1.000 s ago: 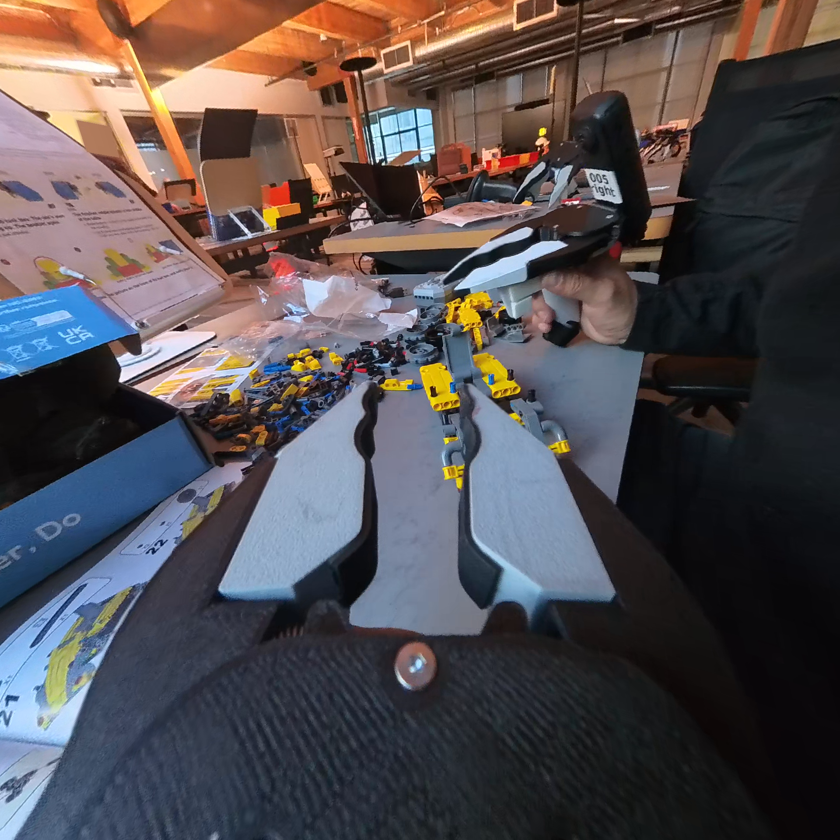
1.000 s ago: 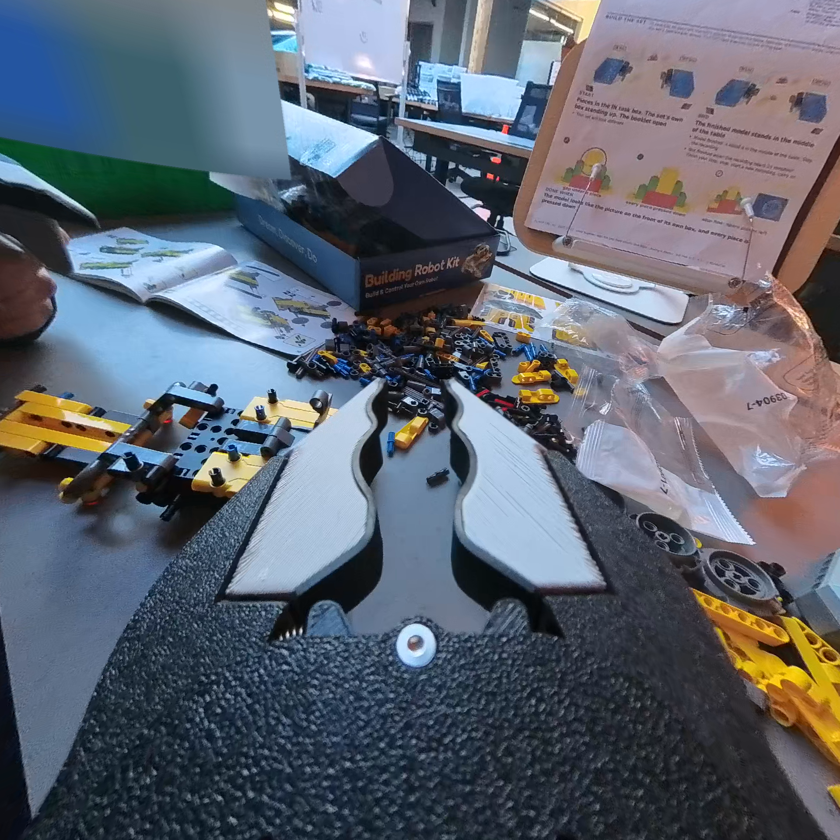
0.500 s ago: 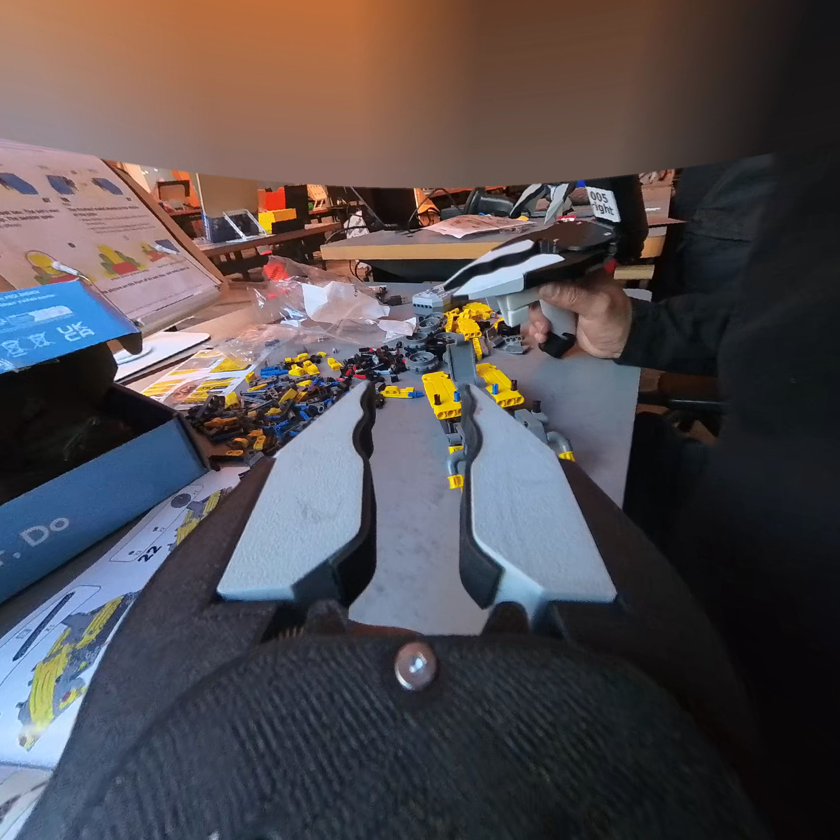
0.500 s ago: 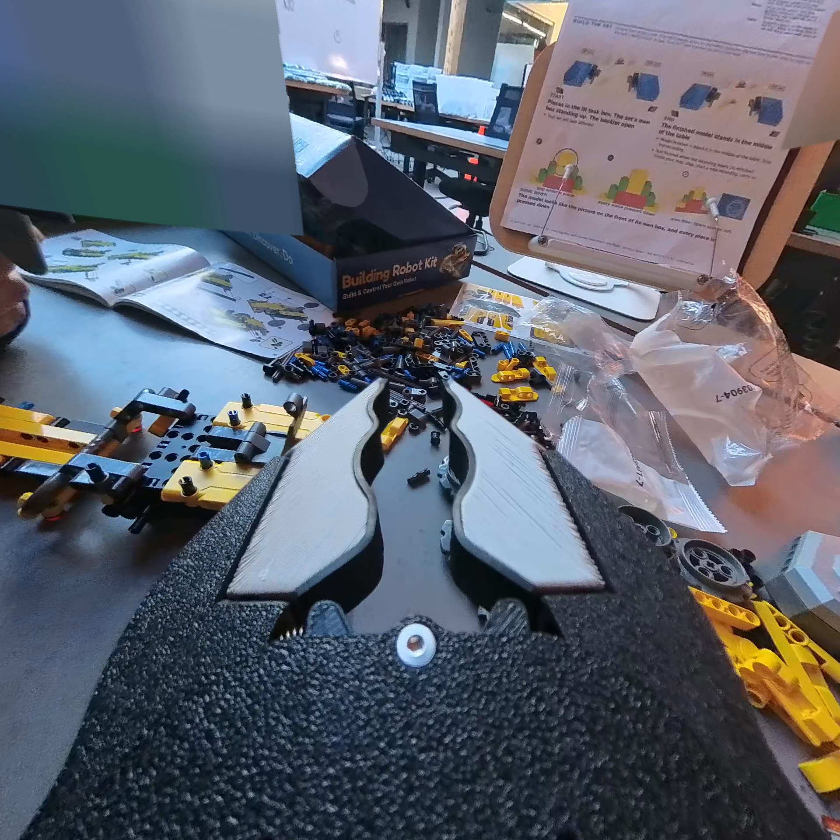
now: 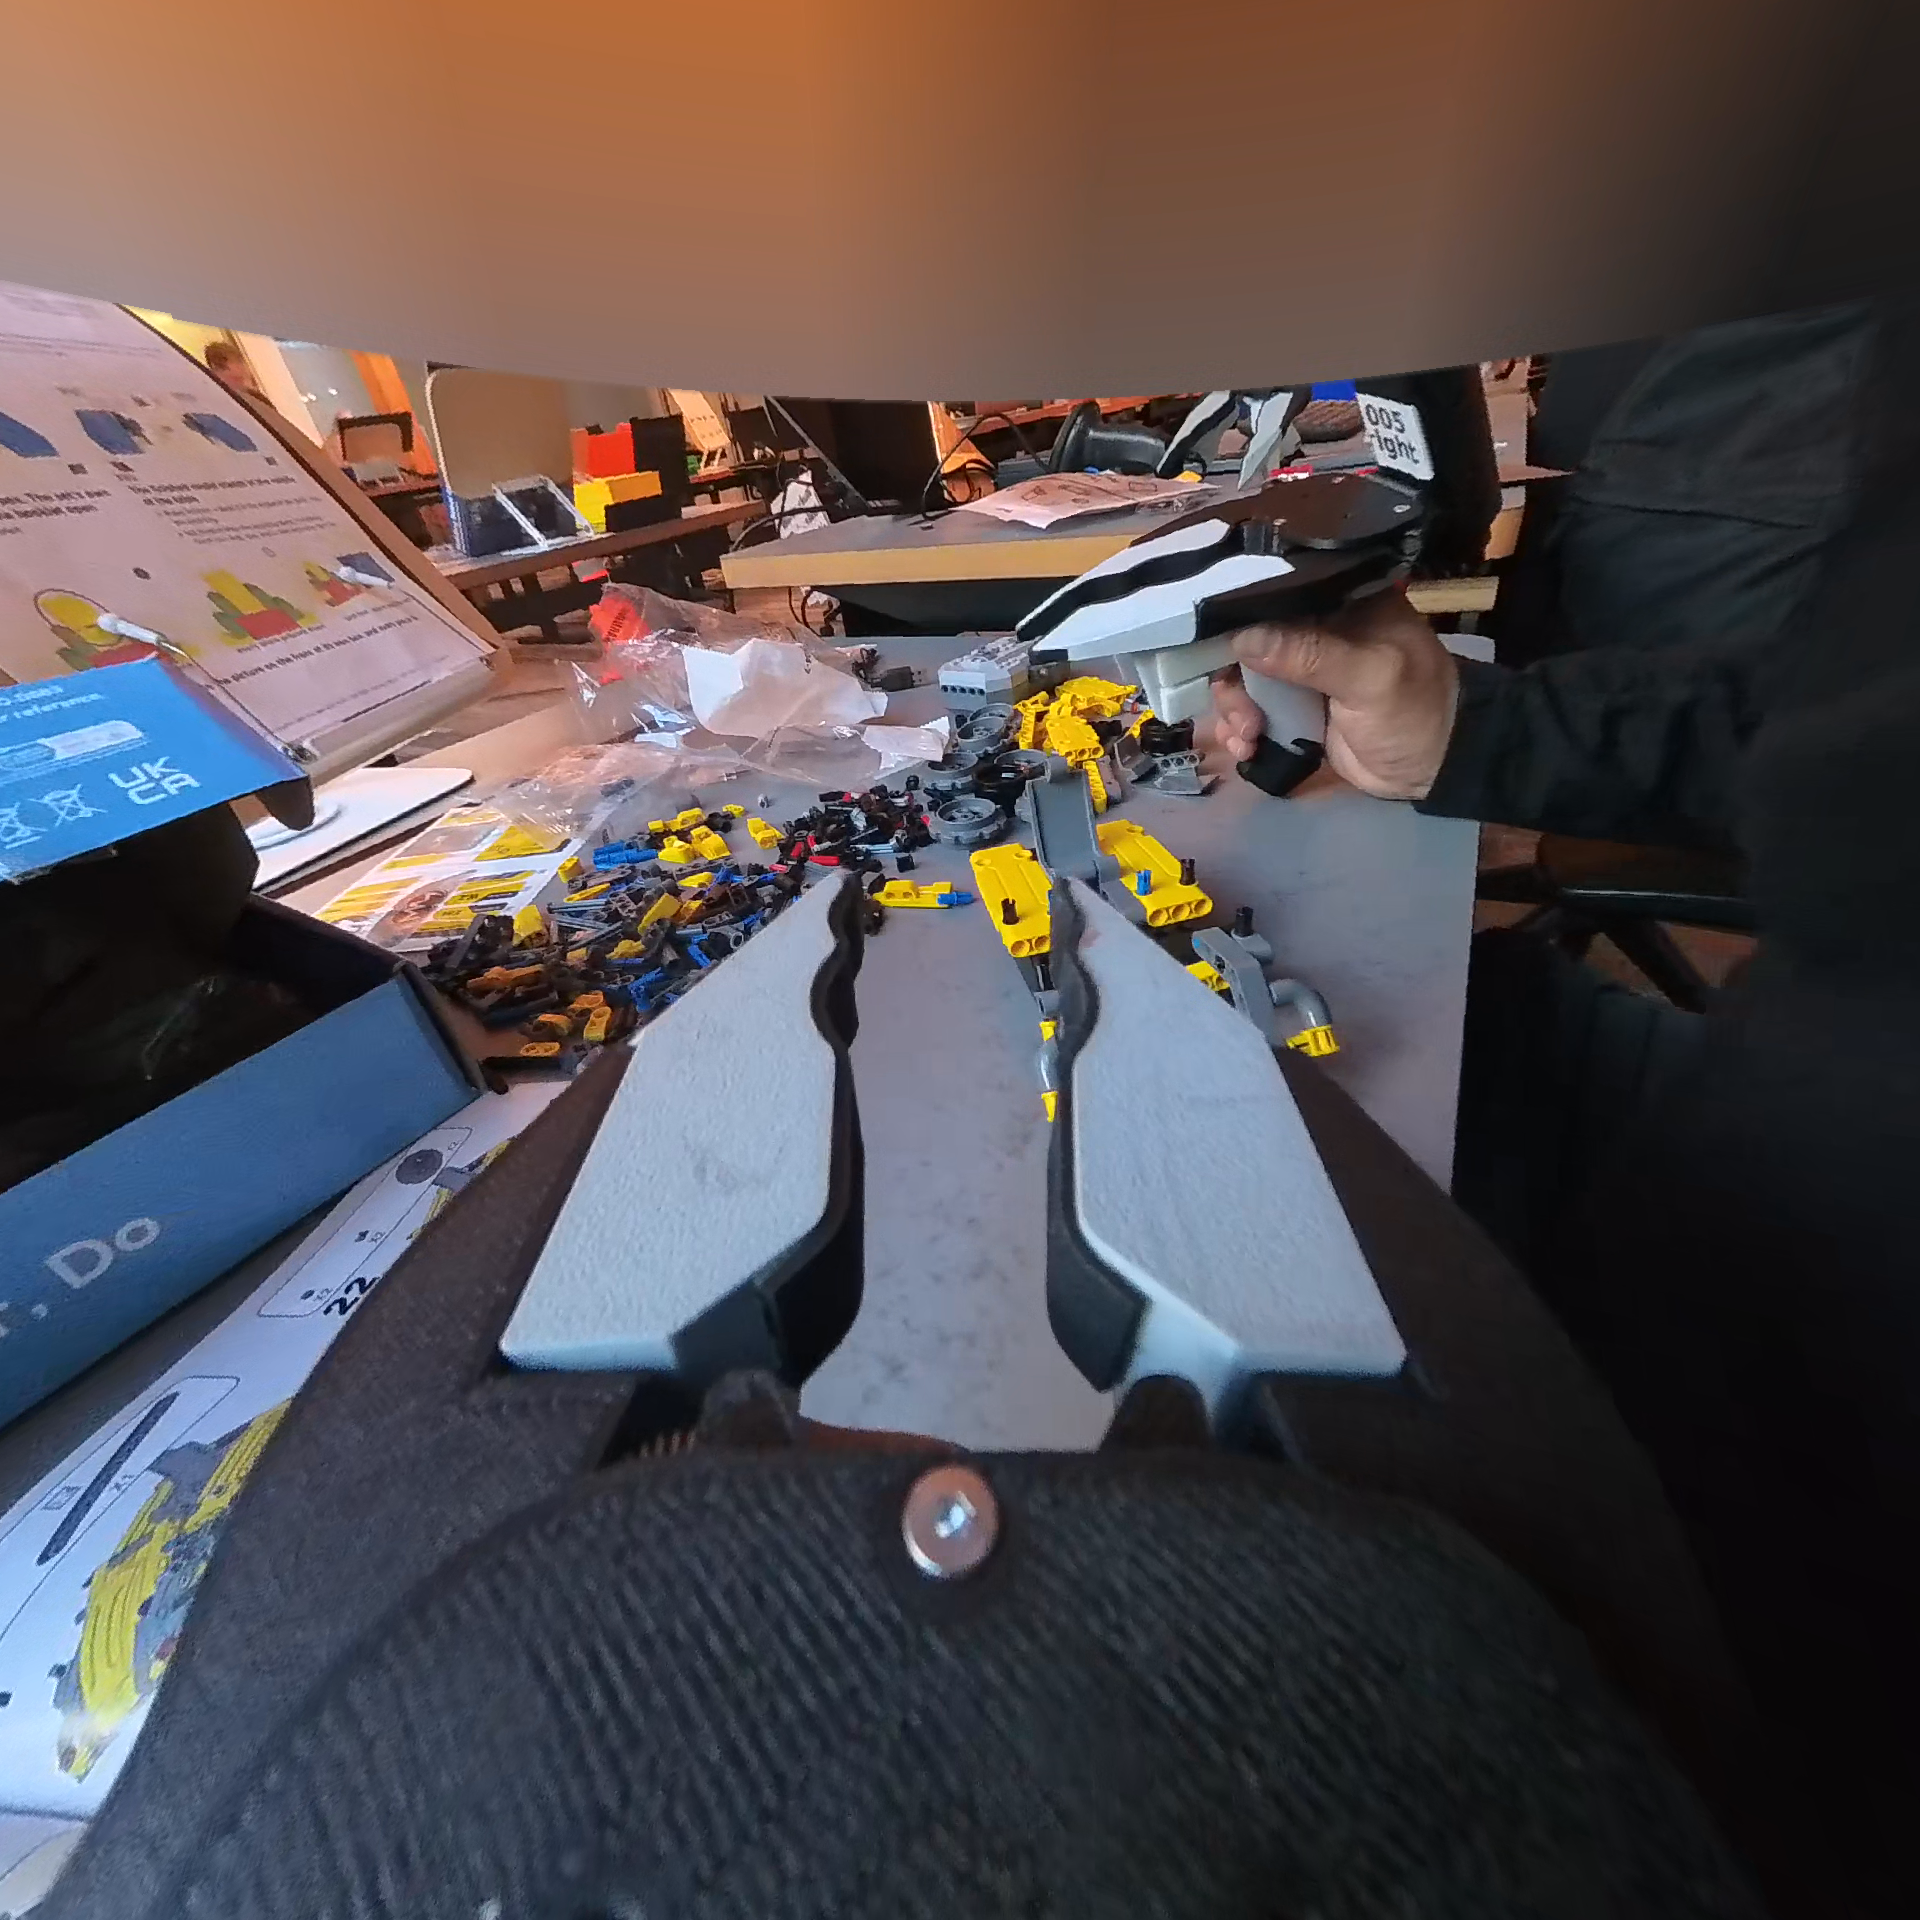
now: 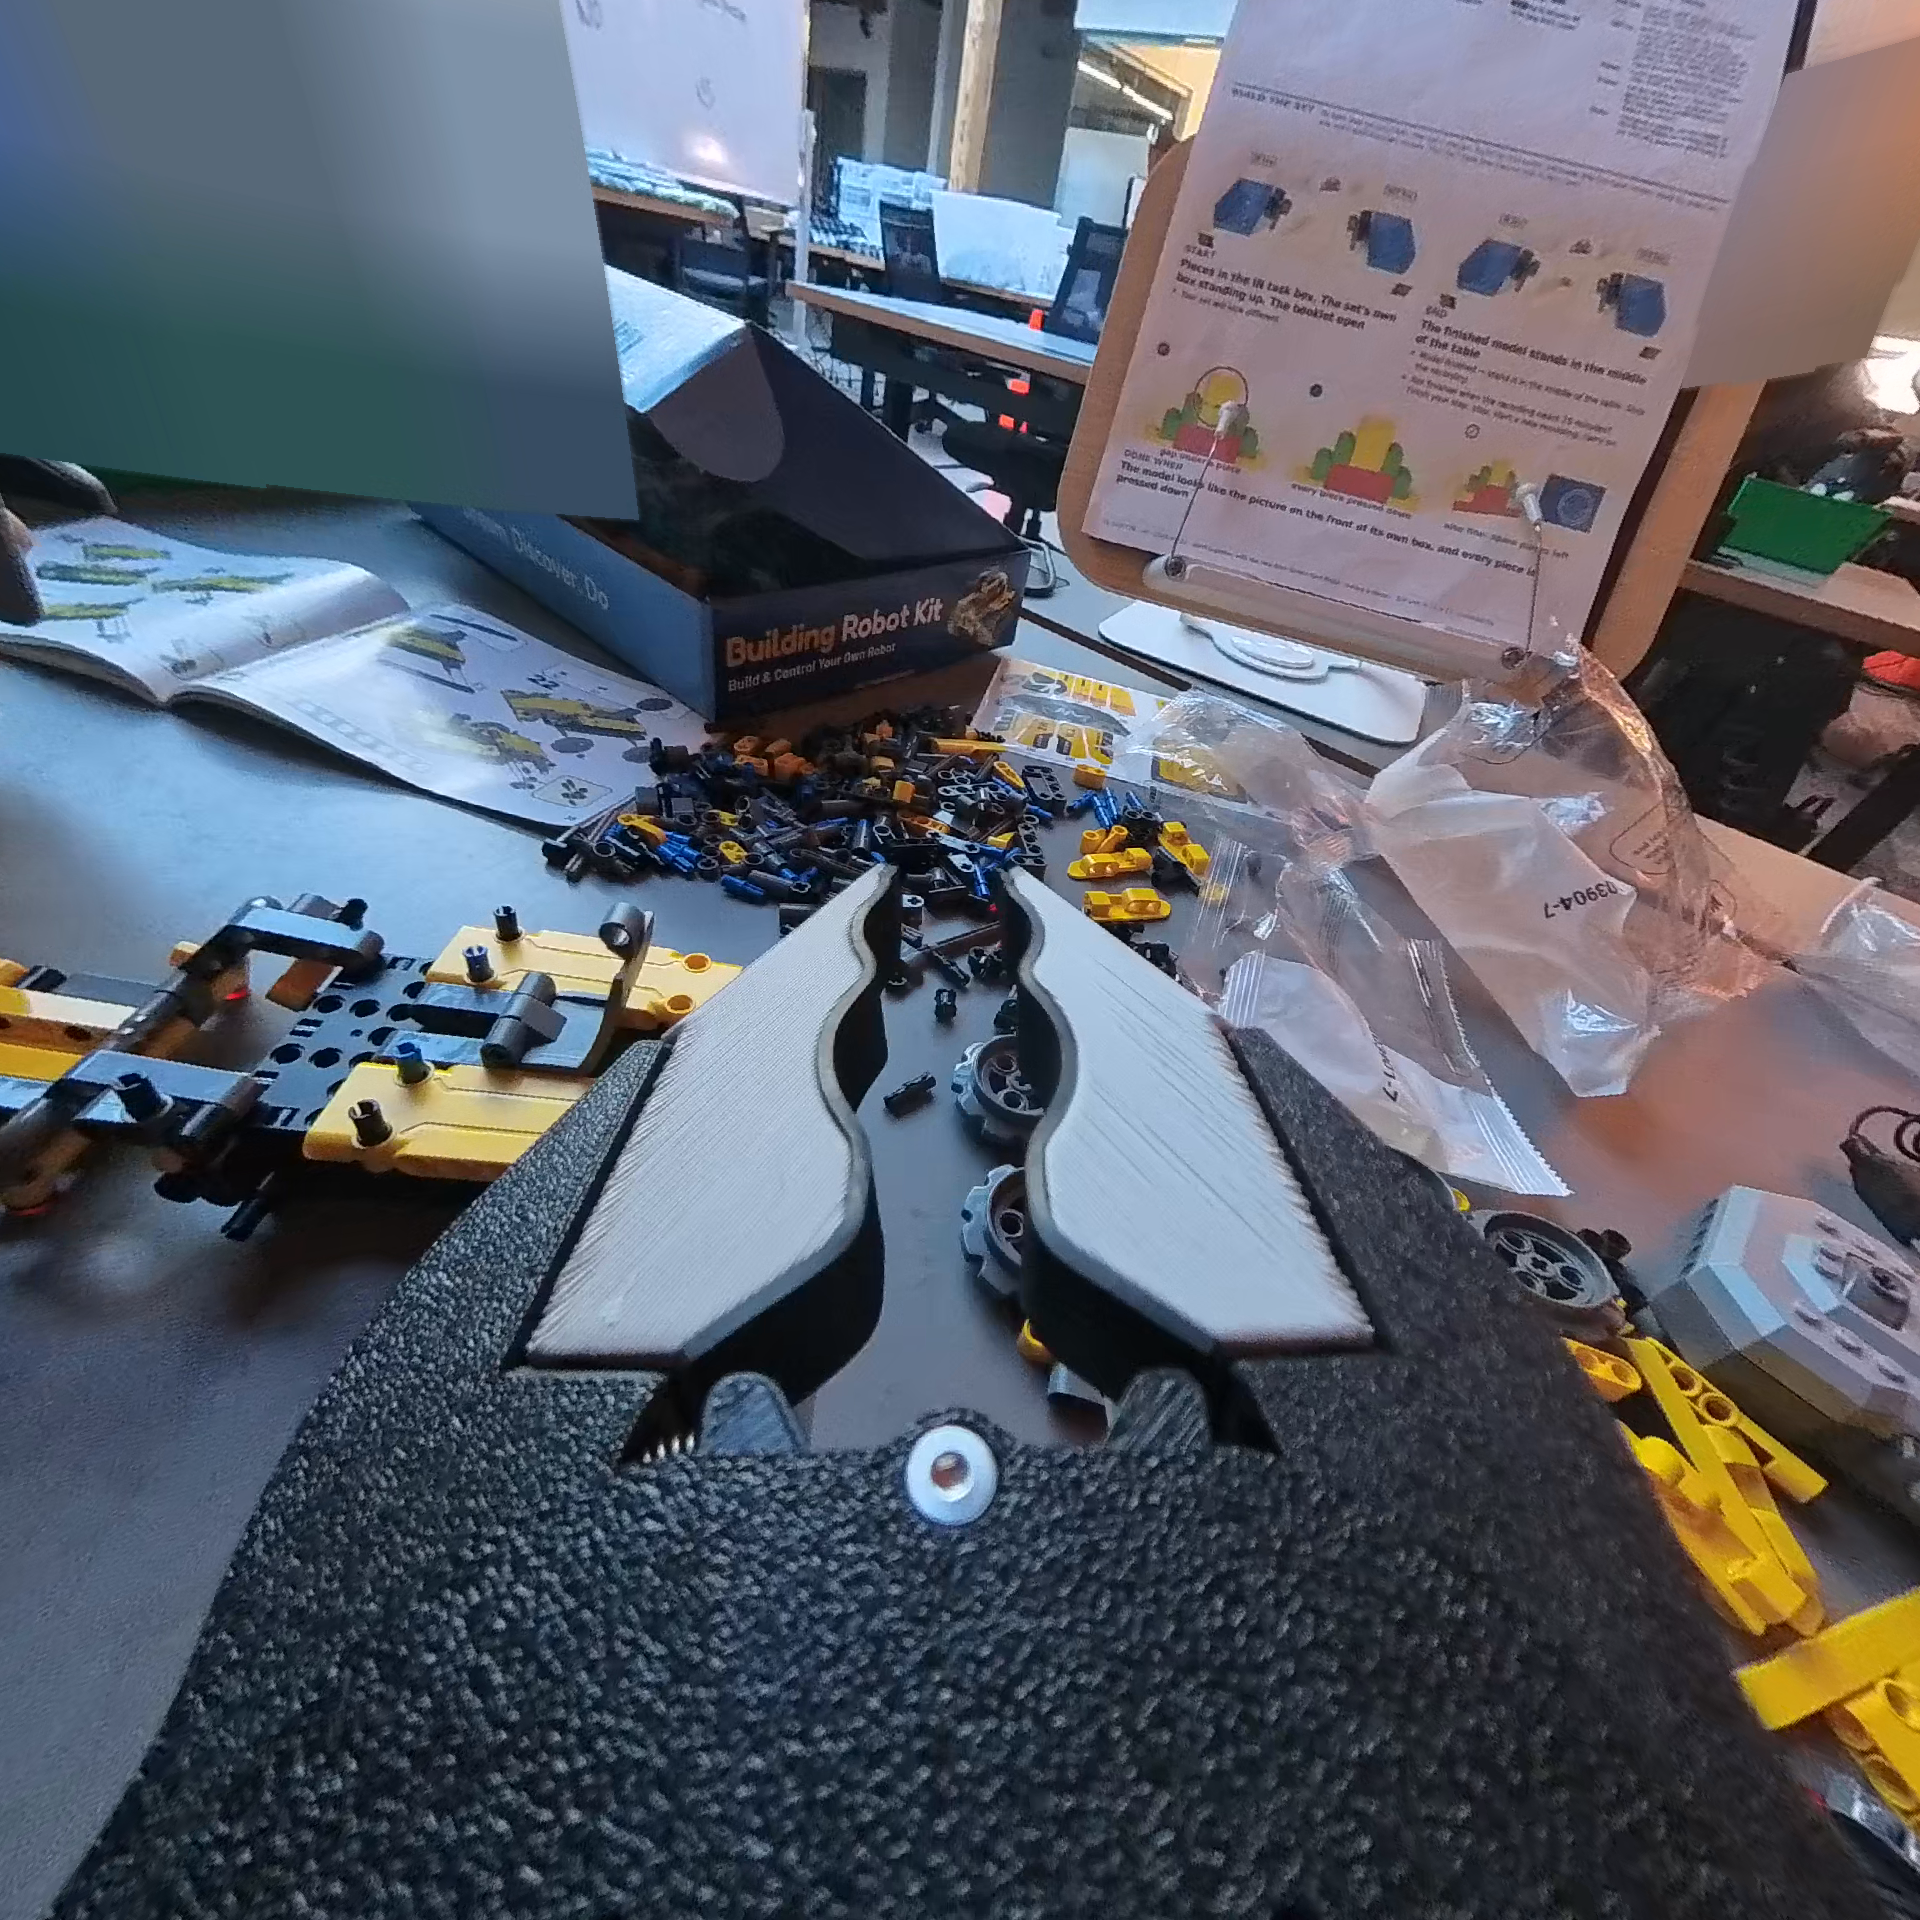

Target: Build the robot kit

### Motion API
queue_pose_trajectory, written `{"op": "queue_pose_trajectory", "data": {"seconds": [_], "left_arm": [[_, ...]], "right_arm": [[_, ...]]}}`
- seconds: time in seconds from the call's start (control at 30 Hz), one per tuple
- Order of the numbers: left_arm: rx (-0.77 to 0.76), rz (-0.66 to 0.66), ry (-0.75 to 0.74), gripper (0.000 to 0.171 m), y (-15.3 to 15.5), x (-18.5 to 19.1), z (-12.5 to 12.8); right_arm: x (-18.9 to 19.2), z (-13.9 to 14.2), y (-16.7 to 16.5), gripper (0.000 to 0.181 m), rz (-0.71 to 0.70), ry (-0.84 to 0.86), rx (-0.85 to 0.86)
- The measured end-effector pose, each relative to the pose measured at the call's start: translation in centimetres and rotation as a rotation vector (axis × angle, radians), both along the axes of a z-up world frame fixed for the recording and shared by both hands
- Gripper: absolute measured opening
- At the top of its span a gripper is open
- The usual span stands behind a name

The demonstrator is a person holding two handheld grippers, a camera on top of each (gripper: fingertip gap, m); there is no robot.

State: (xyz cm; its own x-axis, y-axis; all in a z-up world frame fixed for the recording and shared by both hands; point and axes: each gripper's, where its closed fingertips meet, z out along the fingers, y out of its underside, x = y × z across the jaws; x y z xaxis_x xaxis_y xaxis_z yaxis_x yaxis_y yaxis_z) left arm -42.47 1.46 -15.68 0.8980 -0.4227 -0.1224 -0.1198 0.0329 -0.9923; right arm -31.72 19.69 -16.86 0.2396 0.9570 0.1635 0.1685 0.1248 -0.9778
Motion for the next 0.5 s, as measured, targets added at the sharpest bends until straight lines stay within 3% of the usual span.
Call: {"op": "queue_pose_trajectory", "data": {"seconds": [0.5], "left_arm": [[0.013,0.013,0.011,0.03,-0.05,-0.02,0.1]], "right_arm": [[-0.19,-0.29,-0.14,0.017,-0.002,-0.023,0.023]]}}
